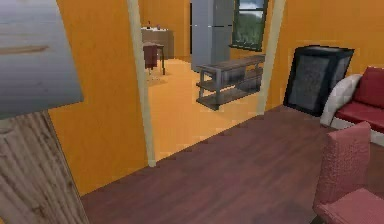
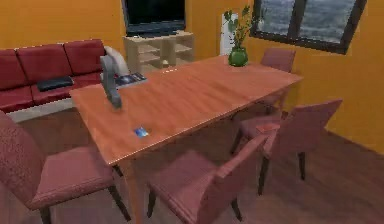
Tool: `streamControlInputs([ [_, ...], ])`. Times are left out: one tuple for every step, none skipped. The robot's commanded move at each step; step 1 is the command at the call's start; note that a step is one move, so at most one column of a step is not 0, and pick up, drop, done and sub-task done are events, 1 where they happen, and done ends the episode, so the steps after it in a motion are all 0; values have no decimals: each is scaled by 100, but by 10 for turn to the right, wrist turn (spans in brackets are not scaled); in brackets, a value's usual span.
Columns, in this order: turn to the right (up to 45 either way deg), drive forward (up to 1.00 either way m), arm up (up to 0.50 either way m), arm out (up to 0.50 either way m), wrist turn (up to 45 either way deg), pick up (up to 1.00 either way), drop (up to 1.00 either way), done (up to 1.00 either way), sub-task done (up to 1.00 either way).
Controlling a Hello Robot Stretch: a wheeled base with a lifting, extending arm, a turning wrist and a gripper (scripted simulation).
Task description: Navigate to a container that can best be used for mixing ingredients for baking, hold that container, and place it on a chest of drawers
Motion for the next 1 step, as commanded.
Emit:
streamControlInputs([
  [0,85,0,0,0,0,0,0,0],
])
